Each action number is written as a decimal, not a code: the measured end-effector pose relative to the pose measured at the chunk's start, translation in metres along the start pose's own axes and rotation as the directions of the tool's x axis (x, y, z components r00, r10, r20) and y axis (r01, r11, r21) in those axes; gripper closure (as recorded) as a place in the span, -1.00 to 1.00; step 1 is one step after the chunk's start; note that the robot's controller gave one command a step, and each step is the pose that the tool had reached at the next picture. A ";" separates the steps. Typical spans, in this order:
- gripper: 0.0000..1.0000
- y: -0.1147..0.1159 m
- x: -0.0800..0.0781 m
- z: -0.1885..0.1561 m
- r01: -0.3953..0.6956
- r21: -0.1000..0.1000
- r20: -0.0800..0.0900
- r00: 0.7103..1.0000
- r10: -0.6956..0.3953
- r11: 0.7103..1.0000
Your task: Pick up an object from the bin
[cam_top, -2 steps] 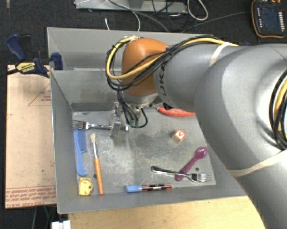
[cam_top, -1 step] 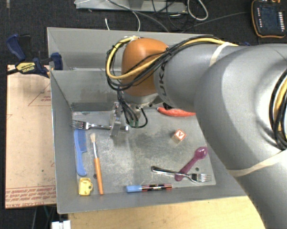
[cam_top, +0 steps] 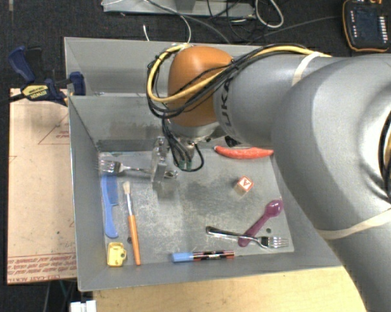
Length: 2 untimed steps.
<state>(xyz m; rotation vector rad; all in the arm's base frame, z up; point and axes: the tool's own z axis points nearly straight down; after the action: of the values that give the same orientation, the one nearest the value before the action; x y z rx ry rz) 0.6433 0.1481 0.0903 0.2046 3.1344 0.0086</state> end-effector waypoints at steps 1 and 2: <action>1.00 0.001 -0.002 -0.029 0.000 -0.002 0.006 1.000 0.000 1.000; 1.00 0.001 -0.003 -0.043 0.000 -0.004 0.011 1.000 0.000 1.000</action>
Offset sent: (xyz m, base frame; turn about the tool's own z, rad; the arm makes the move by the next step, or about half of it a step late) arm 0.0014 0.0002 0.0373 -0.0001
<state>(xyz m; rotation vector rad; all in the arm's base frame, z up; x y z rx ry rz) 0.6462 0.1485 0.1336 0.2033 3.1236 0.0139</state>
